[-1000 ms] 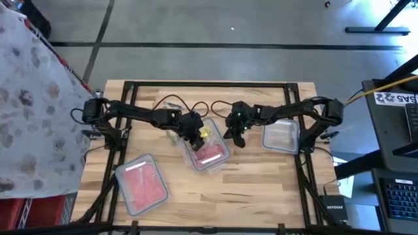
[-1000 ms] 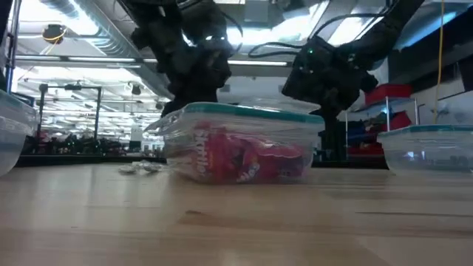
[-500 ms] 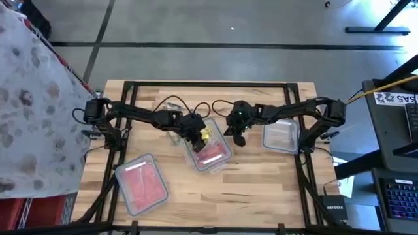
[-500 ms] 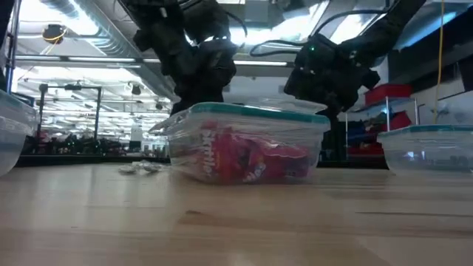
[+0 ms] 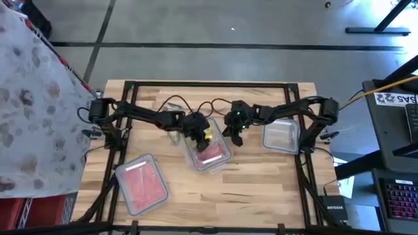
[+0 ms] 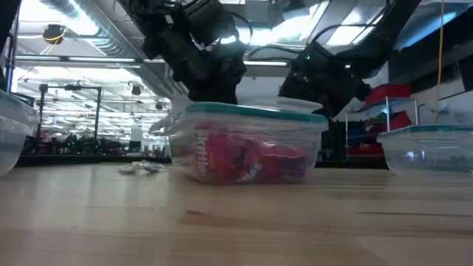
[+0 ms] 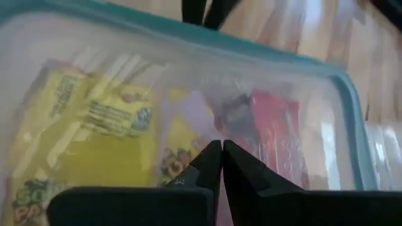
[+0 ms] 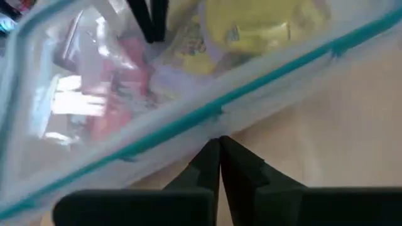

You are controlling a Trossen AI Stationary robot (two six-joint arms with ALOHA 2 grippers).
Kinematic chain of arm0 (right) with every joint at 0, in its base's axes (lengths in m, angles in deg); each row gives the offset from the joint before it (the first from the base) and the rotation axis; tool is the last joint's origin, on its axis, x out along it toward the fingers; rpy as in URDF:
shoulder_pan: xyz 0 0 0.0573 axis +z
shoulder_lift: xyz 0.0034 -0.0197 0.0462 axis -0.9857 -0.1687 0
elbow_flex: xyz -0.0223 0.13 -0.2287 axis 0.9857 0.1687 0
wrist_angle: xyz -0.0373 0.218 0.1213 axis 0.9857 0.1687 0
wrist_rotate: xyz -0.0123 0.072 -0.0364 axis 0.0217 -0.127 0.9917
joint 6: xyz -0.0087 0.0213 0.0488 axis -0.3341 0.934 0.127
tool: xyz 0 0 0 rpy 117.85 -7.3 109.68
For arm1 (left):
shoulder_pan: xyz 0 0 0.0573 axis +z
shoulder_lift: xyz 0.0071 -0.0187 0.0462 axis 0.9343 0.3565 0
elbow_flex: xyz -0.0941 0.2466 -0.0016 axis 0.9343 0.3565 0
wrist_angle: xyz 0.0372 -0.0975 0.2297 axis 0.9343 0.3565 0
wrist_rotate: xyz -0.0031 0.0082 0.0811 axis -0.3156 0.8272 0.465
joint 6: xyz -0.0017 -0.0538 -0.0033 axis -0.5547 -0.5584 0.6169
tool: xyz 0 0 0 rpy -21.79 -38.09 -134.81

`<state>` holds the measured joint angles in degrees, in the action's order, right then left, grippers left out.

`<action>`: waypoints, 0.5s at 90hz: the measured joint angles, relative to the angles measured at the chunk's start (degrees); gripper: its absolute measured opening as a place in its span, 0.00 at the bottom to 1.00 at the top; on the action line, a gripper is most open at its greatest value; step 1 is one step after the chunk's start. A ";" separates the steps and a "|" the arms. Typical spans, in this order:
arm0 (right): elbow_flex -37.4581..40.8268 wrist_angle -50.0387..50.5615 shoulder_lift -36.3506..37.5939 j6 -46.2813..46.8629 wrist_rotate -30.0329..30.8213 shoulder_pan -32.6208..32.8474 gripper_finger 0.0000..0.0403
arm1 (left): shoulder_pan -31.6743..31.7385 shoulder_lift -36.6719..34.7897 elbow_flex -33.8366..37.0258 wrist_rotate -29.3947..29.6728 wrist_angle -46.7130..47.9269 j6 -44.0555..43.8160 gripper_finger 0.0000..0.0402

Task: Sort candy
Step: Close the rectangular transparent bin

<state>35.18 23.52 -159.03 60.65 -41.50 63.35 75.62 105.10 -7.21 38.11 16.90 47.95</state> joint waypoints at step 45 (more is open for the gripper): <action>-0.20 12.07 21.00 5.09 8.21 -1.28 0.00 | -0.52 -3.69 -3.18 6.24 2.39 -0.92 0.00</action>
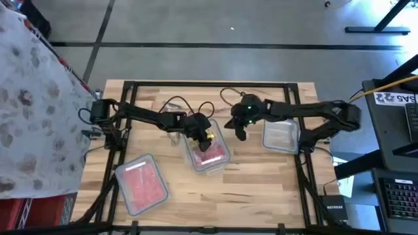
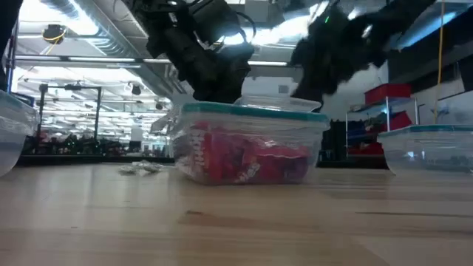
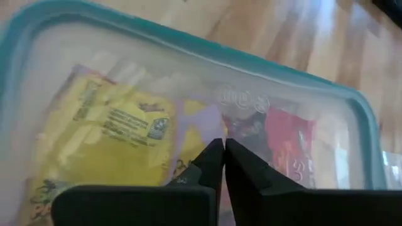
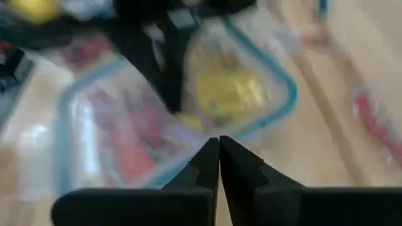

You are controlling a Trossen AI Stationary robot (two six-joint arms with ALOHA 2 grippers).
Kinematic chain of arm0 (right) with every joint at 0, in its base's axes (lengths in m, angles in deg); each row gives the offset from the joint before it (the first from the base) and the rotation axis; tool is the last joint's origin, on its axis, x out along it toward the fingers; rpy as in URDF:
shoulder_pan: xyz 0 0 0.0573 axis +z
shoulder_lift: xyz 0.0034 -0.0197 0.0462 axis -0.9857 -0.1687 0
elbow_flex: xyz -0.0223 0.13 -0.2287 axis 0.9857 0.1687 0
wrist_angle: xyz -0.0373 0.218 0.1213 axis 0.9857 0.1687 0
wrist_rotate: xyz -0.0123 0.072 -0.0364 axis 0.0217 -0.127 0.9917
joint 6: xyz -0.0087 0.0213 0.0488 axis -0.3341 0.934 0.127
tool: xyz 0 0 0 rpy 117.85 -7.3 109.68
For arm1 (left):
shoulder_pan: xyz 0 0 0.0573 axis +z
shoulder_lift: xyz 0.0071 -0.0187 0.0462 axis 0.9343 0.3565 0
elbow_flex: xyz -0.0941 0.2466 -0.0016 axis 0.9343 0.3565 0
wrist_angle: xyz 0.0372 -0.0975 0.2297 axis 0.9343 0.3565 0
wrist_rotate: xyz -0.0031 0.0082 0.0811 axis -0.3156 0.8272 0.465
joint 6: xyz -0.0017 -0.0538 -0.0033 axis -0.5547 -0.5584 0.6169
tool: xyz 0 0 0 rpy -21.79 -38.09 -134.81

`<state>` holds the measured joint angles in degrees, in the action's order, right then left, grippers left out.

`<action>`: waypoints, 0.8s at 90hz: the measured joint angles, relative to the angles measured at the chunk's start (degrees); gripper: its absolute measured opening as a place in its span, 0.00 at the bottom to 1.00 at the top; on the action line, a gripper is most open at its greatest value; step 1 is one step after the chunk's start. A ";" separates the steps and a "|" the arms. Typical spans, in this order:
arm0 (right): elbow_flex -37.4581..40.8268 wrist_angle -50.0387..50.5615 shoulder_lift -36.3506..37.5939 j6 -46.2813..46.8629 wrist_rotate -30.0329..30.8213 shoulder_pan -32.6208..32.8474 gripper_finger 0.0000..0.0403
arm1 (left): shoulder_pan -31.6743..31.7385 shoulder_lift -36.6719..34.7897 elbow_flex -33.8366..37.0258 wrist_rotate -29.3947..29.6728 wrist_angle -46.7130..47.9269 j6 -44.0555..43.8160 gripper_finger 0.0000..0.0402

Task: Sort candy
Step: Close the rectangular transparent bin

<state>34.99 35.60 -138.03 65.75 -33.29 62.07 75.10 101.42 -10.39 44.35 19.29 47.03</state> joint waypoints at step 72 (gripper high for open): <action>0.02 3.36 7.04 19.20 9.74 12.30 0.00 | -4.68 -4.62 -4.22 7.88 32.88 -10.48 0.00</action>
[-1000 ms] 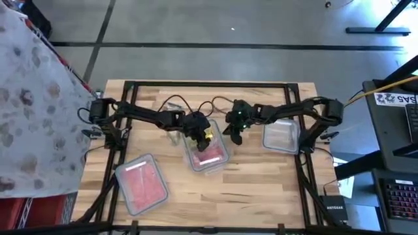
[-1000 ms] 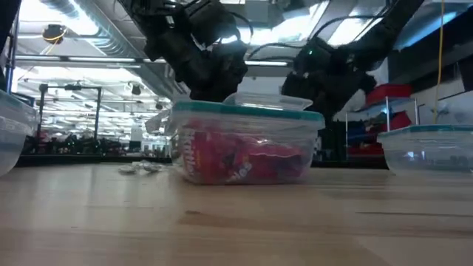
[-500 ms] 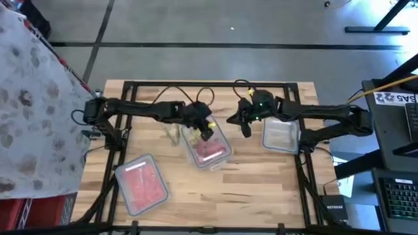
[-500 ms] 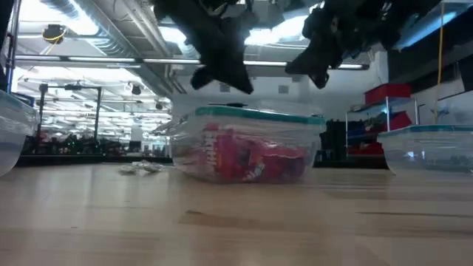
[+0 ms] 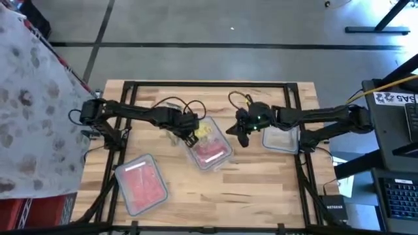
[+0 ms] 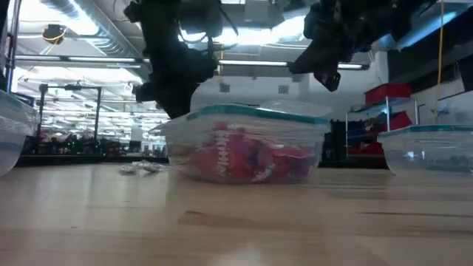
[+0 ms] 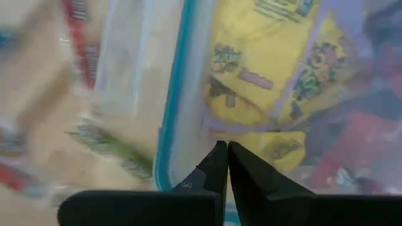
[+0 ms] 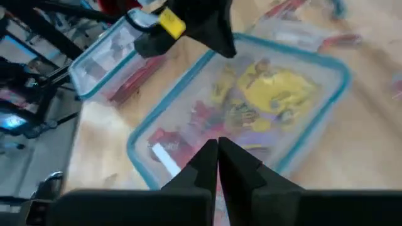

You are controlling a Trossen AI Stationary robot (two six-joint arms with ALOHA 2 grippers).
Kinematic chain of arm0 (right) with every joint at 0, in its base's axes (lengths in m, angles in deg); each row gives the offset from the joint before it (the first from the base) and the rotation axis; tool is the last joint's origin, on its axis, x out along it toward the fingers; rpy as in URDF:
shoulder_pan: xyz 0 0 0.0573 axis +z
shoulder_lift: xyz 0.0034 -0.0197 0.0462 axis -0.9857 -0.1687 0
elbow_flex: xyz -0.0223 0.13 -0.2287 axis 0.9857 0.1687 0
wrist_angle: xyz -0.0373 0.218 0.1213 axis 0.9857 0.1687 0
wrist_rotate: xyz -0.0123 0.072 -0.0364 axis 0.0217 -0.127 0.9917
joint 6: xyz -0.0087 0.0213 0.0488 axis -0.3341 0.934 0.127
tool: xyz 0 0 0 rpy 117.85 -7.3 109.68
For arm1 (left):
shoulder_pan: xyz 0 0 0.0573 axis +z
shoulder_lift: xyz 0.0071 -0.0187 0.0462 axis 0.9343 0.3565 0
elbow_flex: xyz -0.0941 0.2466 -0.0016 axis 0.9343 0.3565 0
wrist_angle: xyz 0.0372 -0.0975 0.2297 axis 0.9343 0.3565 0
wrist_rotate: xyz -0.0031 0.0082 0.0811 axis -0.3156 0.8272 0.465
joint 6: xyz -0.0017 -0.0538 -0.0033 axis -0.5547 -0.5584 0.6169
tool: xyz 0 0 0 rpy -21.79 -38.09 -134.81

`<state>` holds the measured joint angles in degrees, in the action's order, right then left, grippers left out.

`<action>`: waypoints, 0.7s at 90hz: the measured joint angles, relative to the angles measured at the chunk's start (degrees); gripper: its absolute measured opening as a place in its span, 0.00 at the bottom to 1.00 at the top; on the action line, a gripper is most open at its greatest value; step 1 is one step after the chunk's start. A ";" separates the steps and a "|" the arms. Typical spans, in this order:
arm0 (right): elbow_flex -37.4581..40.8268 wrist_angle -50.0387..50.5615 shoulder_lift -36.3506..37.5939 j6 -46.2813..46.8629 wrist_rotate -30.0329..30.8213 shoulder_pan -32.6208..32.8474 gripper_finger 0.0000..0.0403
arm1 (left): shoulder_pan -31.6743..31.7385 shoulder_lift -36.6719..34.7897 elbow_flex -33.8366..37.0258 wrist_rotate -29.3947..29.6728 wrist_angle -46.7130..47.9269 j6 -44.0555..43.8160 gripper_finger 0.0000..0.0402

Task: Sort candy
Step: Close the rectangular transparent bin

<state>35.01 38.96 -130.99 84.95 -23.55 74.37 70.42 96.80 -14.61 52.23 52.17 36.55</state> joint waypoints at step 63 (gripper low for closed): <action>-10.29 16.19 1.33 32.05 25.52 36.08 0.00 | -25.72 -0.18 -4.38 16.17 -15.19 -16.50 0.00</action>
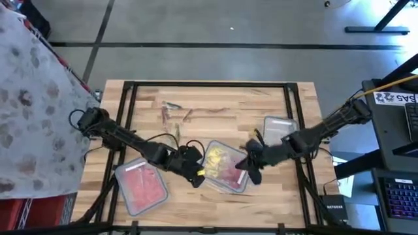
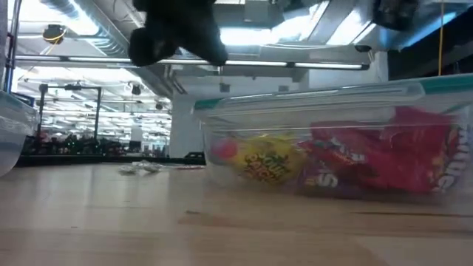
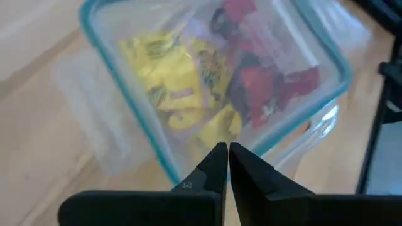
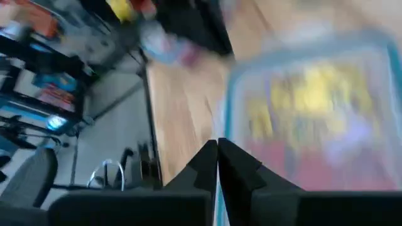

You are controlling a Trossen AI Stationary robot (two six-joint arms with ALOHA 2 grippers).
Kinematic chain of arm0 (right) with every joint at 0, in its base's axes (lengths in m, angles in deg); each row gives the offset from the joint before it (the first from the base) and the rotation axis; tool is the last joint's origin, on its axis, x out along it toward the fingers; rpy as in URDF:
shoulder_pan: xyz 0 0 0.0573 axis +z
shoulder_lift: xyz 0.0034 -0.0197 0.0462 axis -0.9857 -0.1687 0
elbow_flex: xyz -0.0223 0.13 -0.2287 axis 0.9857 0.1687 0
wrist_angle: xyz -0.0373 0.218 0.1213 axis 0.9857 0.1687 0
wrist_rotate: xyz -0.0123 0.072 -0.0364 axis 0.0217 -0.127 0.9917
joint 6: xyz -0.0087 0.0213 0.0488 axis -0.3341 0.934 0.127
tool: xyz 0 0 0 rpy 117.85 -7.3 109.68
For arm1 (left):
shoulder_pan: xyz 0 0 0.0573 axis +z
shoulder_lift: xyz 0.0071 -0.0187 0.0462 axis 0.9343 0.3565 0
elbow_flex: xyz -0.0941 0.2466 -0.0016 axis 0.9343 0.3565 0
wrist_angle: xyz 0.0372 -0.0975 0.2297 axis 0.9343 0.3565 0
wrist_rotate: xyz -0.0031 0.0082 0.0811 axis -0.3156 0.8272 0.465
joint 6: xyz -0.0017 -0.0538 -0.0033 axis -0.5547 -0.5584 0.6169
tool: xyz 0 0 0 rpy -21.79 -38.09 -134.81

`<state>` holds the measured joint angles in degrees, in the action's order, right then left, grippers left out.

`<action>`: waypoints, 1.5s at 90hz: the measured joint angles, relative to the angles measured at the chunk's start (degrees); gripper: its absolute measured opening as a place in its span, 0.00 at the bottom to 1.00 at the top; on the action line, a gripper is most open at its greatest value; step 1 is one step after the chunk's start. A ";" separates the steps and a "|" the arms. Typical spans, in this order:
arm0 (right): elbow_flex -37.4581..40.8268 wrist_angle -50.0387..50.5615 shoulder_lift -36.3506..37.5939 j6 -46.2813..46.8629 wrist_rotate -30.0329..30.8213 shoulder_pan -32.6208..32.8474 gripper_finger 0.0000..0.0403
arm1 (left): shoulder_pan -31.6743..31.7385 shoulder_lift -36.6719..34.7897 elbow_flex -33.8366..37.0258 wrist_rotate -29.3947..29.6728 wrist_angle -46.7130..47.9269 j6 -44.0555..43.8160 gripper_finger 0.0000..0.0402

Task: Sort candy
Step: Close the rectangular transparent bin

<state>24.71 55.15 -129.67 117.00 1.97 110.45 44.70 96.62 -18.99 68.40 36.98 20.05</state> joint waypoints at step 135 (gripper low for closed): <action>5.18 13.80 -11.63 38.13 3.56 10.33 0.00 | 14.24 -7.04 7.91 -10.96 3.12 0.07 0.00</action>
<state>29.90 68.95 -141.29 155.13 5.53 120.78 58.94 89.58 -11.08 57.45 40.10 20.13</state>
